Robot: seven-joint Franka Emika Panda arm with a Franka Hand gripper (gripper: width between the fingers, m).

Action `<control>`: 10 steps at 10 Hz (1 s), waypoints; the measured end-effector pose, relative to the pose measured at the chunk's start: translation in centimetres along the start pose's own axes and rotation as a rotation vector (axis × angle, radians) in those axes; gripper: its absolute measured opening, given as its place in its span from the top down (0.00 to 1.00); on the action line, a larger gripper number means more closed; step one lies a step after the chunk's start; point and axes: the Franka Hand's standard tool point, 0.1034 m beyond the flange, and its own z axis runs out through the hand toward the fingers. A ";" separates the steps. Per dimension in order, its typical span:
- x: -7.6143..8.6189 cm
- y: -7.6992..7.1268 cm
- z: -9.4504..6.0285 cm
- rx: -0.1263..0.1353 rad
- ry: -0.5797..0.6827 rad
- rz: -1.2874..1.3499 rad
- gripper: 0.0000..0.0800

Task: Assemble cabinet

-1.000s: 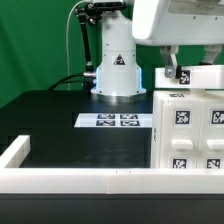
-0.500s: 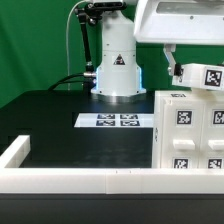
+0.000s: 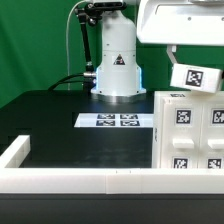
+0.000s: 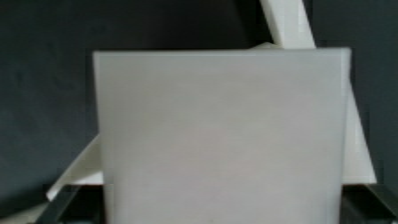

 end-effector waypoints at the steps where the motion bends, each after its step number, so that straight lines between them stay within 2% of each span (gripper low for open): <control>1: 0.1 -0.1 0.0 0.010 0.005 0.043 0.30; 3: 0.0 -0.6 0.0 0.030 0.012 0.230 0.30; 6: 0.2 -0.9 0.1 0.042 0.013 0.366 0.30; 9: 0.1 -1.2 0.0 0.063 -0.009 0.651 0.30; 10: 0.3 -1.6 0.0 0.097 0.011 0.710 0.30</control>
Offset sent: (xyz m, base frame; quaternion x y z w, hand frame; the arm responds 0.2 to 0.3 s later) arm 0.0001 -0.0011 -0.0002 -0.0144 0.0223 0.1368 0.9902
